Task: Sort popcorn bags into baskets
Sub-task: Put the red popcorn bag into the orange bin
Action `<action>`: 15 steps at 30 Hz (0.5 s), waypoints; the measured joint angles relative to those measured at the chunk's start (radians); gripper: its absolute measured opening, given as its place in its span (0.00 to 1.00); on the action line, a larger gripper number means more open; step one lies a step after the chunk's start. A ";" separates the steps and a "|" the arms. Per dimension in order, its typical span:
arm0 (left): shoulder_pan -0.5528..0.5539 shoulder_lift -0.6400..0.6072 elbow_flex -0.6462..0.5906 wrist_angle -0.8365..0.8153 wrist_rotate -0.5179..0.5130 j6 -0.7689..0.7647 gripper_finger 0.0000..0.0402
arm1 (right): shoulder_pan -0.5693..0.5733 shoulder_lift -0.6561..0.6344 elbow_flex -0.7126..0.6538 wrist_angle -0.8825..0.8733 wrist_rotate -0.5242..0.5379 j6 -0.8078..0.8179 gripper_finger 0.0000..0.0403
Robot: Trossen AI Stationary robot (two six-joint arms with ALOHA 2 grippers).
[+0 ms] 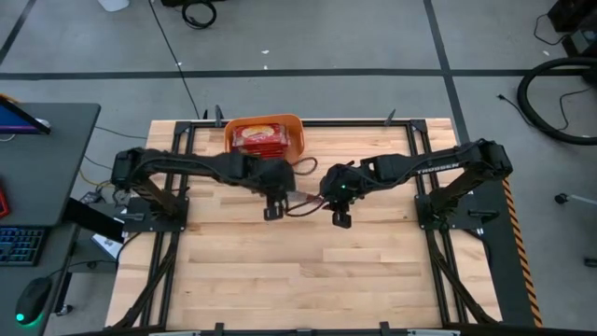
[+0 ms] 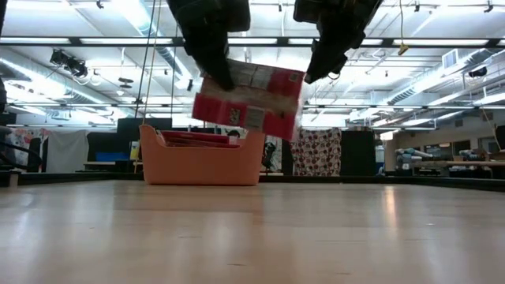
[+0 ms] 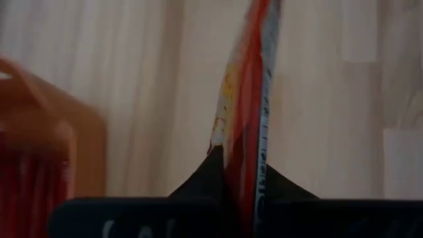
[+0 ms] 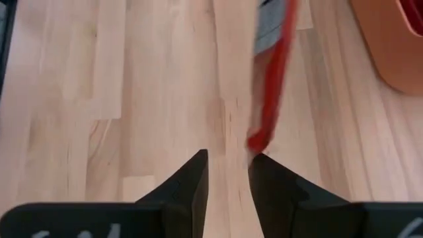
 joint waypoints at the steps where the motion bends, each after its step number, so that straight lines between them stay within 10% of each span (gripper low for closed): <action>1: 0.011 -0.014 0.000 0.001 0.002 0.001 0.06 | 0.003 -0.002 0.000 0.000 0.000 -0.001 0.28; 15: 0.115 -0.115 0.000 -0.022 -0.013 0.026 0.06 | 0.006 0.006 -0.002 -0.067 -0.002 -0.002 0.28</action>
